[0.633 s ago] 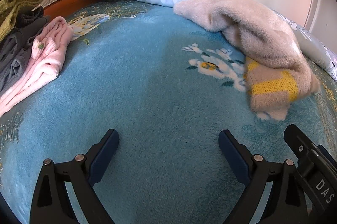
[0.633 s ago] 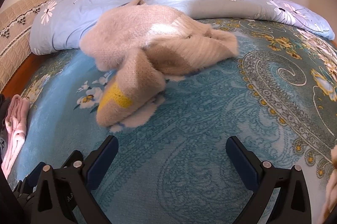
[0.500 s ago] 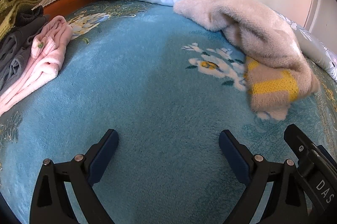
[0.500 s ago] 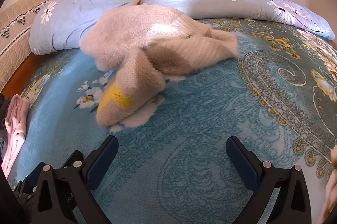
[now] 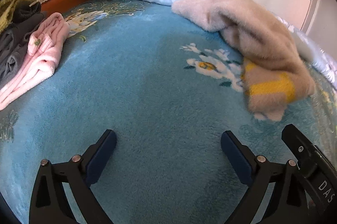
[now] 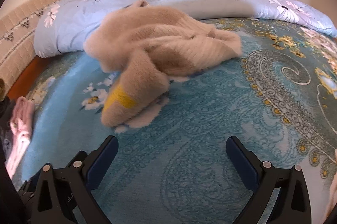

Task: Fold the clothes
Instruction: 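Move both grippers toward the crumpled beige fuzzy sweater, then grasp the beige sweater with the right gripper and lift it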

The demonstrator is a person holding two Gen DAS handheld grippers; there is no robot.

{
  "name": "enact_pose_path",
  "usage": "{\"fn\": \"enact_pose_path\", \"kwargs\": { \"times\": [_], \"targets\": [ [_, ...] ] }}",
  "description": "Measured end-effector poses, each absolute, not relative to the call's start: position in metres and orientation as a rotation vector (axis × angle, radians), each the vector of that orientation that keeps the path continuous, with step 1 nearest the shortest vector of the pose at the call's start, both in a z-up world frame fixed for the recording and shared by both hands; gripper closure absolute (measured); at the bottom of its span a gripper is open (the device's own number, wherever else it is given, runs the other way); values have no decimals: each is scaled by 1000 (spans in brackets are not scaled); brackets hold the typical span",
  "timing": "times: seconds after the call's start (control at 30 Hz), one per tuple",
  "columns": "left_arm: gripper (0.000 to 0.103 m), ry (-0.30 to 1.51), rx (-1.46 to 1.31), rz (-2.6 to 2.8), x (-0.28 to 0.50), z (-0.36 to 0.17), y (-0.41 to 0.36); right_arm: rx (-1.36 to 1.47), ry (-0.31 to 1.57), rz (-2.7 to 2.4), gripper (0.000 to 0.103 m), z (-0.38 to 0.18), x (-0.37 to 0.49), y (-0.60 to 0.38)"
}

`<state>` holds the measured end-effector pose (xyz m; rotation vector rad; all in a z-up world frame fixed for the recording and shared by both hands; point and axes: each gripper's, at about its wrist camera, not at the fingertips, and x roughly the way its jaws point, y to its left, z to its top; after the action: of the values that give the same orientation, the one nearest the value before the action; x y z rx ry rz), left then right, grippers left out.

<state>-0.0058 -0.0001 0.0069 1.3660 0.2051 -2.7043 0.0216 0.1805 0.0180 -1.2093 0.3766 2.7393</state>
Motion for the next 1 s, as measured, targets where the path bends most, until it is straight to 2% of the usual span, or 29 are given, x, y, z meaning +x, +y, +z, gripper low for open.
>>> {"fn": "enact_pose_path", "kwargs": {
  "times": [0.17,0.33,0.43,0.5,0.57,0.63,0.7,0.8,0.87,0.97,1.0],
  "targets": [
    [3,283,1353,-2761,-1,16,-17,-1061,481,2824,0,33,31,191],
    [3,34,1308,-2753,5,30,-39,-900,366,2933,0,56,32,170],
    [3,-47,1337,-2721,8,38,-63,-980,314,2986,0,68,10,152],
    [3,3,1341,-2693,10,45,-83,-1059,233,3003,0,72,-12,143],
    [3,110,1292,-2685,12,53,-105,-1097,87,3022,0,80,-36,128],
    [3,239,1268,-2676,13,55,-124,-1186,28,3008,0,80,-60,121],
    [3,356,1245,-2669,14,56,-138,-1157,-215,2957,4,79,-83,99],
    [3,421,1236,-2666,13,57,-139,-1204,-394,2827,31,69,-116,86],
    [3,428,1228,-2674,11,57,-137,-1251,-453,2738,59,58,-136,82],
    [3,415,1215,-2693,14,58,-130,-1290,-454,2676,75,56,-152,85],
    [3,411,1203,-2702,17,59,-129,-1277,-421,2684,77,64,-151,87]
  ]
}}
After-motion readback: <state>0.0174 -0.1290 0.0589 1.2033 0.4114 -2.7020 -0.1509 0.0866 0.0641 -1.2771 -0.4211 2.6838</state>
